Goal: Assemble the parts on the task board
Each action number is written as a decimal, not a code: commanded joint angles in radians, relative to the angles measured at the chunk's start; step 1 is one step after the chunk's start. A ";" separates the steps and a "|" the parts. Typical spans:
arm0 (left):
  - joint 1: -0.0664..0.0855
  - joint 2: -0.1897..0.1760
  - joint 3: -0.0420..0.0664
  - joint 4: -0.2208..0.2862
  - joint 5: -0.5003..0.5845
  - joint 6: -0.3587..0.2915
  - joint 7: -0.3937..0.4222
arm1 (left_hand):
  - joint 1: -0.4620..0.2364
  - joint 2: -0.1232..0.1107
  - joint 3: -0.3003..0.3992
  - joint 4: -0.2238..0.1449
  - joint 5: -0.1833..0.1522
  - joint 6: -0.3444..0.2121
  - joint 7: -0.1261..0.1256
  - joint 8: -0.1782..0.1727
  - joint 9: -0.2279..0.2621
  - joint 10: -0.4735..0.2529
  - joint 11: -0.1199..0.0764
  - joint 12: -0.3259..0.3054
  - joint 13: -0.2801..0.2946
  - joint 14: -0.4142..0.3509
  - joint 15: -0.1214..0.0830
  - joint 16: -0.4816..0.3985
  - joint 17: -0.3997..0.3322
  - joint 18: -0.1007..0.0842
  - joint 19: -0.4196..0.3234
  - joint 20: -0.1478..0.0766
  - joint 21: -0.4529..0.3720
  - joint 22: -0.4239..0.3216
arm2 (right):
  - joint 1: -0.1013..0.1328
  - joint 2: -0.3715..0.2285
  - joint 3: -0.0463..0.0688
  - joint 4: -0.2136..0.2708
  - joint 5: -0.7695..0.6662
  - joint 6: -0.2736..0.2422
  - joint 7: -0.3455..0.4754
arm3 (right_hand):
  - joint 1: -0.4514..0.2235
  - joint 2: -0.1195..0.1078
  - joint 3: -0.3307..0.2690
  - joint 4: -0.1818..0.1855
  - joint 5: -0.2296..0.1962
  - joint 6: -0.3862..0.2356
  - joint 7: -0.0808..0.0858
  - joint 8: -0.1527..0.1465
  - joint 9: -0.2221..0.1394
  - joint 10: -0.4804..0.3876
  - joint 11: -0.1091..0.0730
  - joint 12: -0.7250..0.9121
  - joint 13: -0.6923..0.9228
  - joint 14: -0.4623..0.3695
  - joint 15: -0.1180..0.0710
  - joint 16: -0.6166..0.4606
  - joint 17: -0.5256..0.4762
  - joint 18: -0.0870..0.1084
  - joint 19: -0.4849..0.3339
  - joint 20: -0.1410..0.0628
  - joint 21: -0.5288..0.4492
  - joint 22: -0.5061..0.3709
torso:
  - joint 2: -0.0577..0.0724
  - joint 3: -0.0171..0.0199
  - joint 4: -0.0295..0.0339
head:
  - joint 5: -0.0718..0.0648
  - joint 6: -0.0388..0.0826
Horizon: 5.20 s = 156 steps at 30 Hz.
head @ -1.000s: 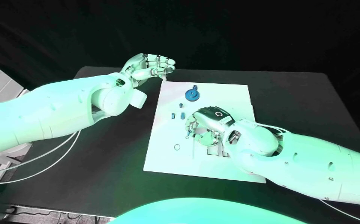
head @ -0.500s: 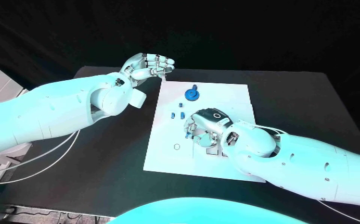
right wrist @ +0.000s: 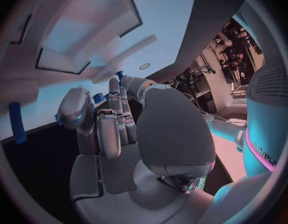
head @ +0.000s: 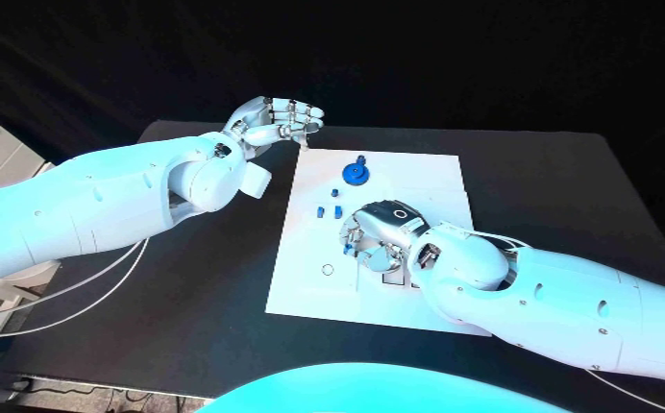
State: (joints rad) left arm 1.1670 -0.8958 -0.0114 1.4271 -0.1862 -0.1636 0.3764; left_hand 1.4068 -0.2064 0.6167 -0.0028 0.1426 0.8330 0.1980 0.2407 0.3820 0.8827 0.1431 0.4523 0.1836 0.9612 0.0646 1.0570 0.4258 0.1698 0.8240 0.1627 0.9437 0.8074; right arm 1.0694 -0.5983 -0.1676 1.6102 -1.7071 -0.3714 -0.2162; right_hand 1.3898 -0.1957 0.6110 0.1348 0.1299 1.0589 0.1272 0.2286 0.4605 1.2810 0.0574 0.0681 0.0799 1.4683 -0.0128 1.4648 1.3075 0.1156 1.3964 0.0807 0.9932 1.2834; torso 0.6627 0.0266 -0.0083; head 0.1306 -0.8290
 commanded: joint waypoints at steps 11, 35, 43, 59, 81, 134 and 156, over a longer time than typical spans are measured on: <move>0.000 0.001 0.001 0.003 0.003 0.012 0.008 | -0.010 0.002 -0.005 -0.001 0.002 -0.006 0.004 0.005 -0.001 -0.009 0.001 0.006 -0.001 0.003 0.004 -0.004 -0.002 0.014 0.004 0.000 -0.004 -0.001 | -0.001 0.011 -0.003 -0.004 -0.039 0.053 -0.012 | -0.016 -0.007 0.001 -0.002 0.001 -0.003 0.002 -0.001 0.000 -0.012 0.009 -0.006 -0.004 0.056 0.000 0.005 0.024 -0.012 0.006 0.004 -0.007 -0.003 | 0.001 0.0001 0.0005 | -0.001 -0.001; 0.000 0.001 0.001 -0.001 0.002 0.014 0.004 | -0.008 0.003 -0.006 -0.002 0.002 -0.009 0.004 0.004 -0.002 -0.015 0.001 0.005 -0.003 0.002 0.004 -0.004 -0.002 0.015 0.006 0.000 -0.007 -0.004 | 0.020 -0.080 0.000 0.080 -0.034 -0.056 -0.039 | -0.012 -0.041 -0.240 0.045 0.008 -0.145 0.024 -0.115 -0.060 -0.234 0.043 0.055 -0.010 0.044 0.029 -0.004 -0.006 0.005 -0.015 0.032 -0.130 -0.057 | -0.002 0.0000 -0.0011 | -0.011 0.013; 0.000 -0.001 0.001 -0.001 0.002 0.017 0.003 | -0.008 0.003 -0.006 -0.002 0.002 -0.009 0.004 0.004 -0.002 -0.015 0.001 0.005 -0.003 0.002 0.004 -0.004 -0.002 0.015 0.006 0.000 -0.007 -0.004 | 0.088 -0.182 0.012 0.109 0.034 -0.017 -0.022 | 0.010 -0.034 -0.261 0.053 0.010 -0.126 0.025 -0.111 -0.063 -0.234 0.041 0.074 -0.010 0.046 0.027 0.001 0.002 0.001 -0.005 0.030 -0.108 -0.045 | -0.002 -0.0008 -0.0040 | -0.021 0.024; -0.001 0.000 0.001 0.000 0.002 0.008 0.013 | -0.005 0.005 -0.006 -0.002 0.003 -0.011 0.004 0.004 -0.003 -0.016 0.001 0.007 -0.003 0.003 0.004 -0.004 -0.002 0.015 0.007 0.000 -0.008 -0.004 | 0.132 -0.226 0.015 0.030 0.065 0.092 0.014 | 0.128 0.000 -0.527 0.153 0.034 -0.123 0.017 -0.128 -0.091 -0.308 0.050 0.122 -0.014 0.045 0.035 0.001 -0.003 0.003 -0.006 0.036 -0.138 -0.050 | 0.001 0.0014 0.0000 | -0.028 0.030; -0.001 -0.002 0.001 -0.001 0.002 0.011 0.011 | -0.004 0.007 -0.006 -0.002 0.003 -0.009 0.003 0.005 -0.002 -0.016 0.001 0.008 -0.003 0.004 0.003 -0.003 -0.002 0.015 0.008 0.000 -0.008 -0.005 | 0.125 -0.203 0.012 0.001 0.056 0.123 0.006 | 0.166 0.064 -0.444 0.156 0.014 -0.054 0.015 -0.113 -0.107 -0.183 0.027 0.156 -0.013 0.048 0.015 0.004 -0.004 -0.009 0.025 0.020 -0.059 -0.004 | 0.000 0.0001 0.0002 | -0.028 0.028; -0.001 0.005 0.000 -0.008 0.004 0.020 -0.001 | -0.013 0.013 -0.010 0.008 0.002 -0.011 0.005 0.007 -0.003 -0.025 0.003 0.010 -0.007 0.003 0.006 -0.003 -0.002 0.014 0.009 0.002 -0.016 -0.010 | 0.138 -0.214 0.025 0.125 0.094 -0.033 0.001 | 0.139 0.012 -0.087 0.051 -0.030 0.066 -0.003 -0.051 -0.075 0.012 -0.005 0.053 0.014 0.053 -0.011 0.015 0.015 -0.017 0.037 -0.005 -0.010 0.049 | 0.000 -0.0005 -0.0003 | -0.028 0.023; -0.002 0.031 0.000 -0.019 0.005 0.033 -0.011 | -0.009 0.012 -0.010 0.005 0.002 -0.010 0.004 0.009 -0.003 -0.027 0.002 0.012 -0.007 0.002 0.005 -0.003 -0.002 0.015 0.010 0.001 -0.017 -0.011 | 0.039 0.005 0.005 0.092 0.057 -0.038 0.044 | 0.127 0.003 -0.071 0.027 -0.026 0.056 0.000 -0.050 -0.069 0.010 -0.003 0.040 0.017 0.054 -0.010 0.016 0.018 -0.015 0.034 -0.006 -0.022 0.047 | -0.001 -0.0023 -0.0016 | 0.011 0.023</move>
State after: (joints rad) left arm 1.1649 -0.8683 -0.0118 1.4069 -0.1862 -0.1519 0.3663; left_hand 1.4002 -0.1999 0.6111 0.0029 0.1426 0.8294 0.2015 0.2443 0.3799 0.8649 0.1465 0.4598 0.1774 0.9612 0.0646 1.0570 0.4252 0.1696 0.8276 0.1663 0.9314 0.7978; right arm 1.1125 -0.5977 -0.1622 1.7068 -1.6296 -0.4068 -0.1945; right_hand 1.5165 -0.2019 0.5382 0.1640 0.1008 1.1167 0.1227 0.1728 0.3911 1.2349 0.1036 0.1099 0.0707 1.4666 -0.0181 1.4765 1.3077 0.1158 1.4306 0.0824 0.9774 1.3076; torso 0.6598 0.0245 -0.0101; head 0.1359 -0.8051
